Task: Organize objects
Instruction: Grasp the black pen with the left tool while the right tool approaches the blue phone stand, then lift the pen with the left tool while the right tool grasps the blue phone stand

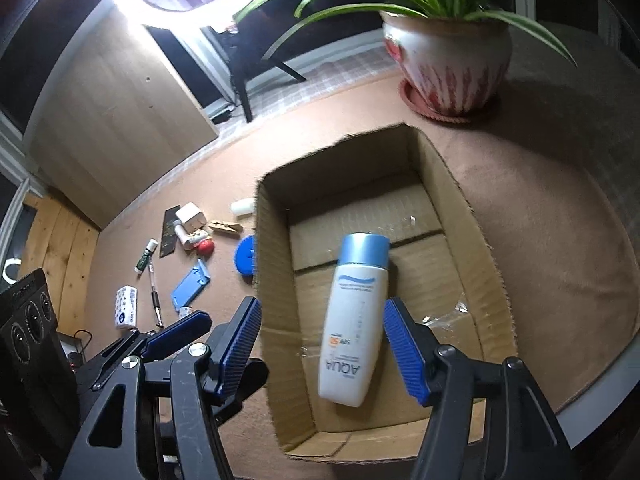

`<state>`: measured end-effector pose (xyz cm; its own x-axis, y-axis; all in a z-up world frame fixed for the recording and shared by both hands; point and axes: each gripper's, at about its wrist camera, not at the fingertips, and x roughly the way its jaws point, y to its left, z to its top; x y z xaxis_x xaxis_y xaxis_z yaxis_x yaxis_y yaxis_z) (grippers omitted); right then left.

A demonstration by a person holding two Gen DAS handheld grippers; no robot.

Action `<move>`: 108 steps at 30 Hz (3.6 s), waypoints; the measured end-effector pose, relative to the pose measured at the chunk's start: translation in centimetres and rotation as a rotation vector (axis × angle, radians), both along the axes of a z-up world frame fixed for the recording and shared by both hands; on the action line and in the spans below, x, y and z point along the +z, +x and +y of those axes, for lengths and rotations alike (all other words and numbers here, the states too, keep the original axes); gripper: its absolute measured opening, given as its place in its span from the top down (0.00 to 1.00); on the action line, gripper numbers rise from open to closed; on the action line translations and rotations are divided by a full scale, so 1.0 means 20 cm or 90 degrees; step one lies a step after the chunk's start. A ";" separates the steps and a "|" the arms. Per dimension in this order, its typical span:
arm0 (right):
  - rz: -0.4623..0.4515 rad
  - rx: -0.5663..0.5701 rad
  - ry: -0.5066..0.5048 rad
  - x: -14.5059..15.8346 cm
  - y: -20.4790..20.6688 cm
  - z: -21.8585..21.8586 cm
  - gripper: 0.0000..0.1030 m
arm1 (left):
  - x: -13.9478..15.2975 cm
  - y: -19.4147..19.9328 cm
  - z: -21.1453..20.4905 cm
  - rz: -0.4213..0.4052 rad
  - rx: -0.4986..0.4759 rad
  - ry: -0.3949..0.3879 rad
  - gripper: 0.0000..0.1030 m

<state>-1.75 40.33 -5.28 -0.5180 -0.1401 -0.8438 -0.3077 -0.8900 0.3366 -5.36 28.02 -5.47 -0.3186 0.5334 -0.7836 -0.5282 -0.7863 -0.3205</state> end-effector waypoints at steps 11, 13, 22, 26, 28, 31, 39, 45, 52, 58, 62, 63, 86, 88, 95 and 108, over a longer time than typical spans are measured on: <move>0.026 0.069 -0.012 0.06 -0.14 -0.31 0.42 | -0.03 -0.10 -0.50 -0.015 0.119 -0.028 0.28; 0.023 0.085 -0.019 0.04 -0.19 -0.38 0.42 | -0.06 -0.13 -0.59 -0.022 0.139 -0.035 0.29; -0.037 0.126 -0.033 -0.17 -0.51 -0.64 0.43 | -0.23 -0.35 -1.01 -0.061 0.233 -0.084 0.29; -0.081 0.140 -0.017 -0.31 -0.65 -0.71 0.59 | -0.31 -0.45 -1.10 -0.079 0.254 -0.104 0.33; -0.099 0.145 -0.009 -0.37 -0.71 -0.74 0.63 | -0.34 -0.49 -1.12 -0.083 0.256 -0.114 0.36; -0.121 0.144 0.016 -0.44 -0.78 -0.77 0.68 | -0.38 -0.53 -1.11 -0.089 0.253 -0.127 0.40; -0.128 0.156 0.039 -0.47 -0.82 -0.79 0.93 | -0.45 -0.58 -1.08 -0.090 0.246 -0.160 0.58; -0.132 0.138 0.040 -0.46 -0.73 -0.76 0.97 | -0.45 -0.57 -1.14 -0.086 0.249 -0.150 0.73; -0.131 0.083 0.014 -0.45 -0.53 -0.68 0.97 | -0.45 -0.51 -1.17 -0.085 0.247 -0.144 0.79; -0.125 0.043 -0.002 -0.44 -0.32 -0.65 0.97 | -0.46 -0.44 -1.18 -0.082 0.235 -0.149 0.85; -0.133 0.045 0.000 -0.42 -0.24 -0.67 0.96 | -0.46 -0.36 -1.20 -0.083 0.226 -0.146 0.86; -0.138 0.053 -0.002 -0.42 -0.22 -0.68 0.95 | -0.46 -0.35 -1.20 -0.083 0.225 -0.145 0.86; -0.146 0.245 -0.055 -0.43 -0.28 -1.09 0.89 | -0.43 -0.15 -1.32 -0.100 0.227 -0.130 0.90; -0.138 0.274 -0.049 -0.39 -0.29 -1.09 0.89 | -0.43 -0.14 -1.32 -0.107 0.222 -0.130 0.90; -0.078 0.300 0.056 -0.24 -0.41 -0.94 0.53 | -0.38 -0.19 -1.31 -0.095 0.225 -0.131 0.74; -0.157 0.342 0.047 -0.39 -0.51 -0.92 0.53 | -0.43 -0.29 -1.26 -0.101 0.221 -0.151 0.75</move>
<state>-11.98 21.94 -13.13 -0.1780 -0.2642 -0.9479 0.1318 -0.9610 0.2431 -11.15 2.87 -14.01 -0.3125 0.2154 -0.9252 -0.1784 -0.9699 -0.1655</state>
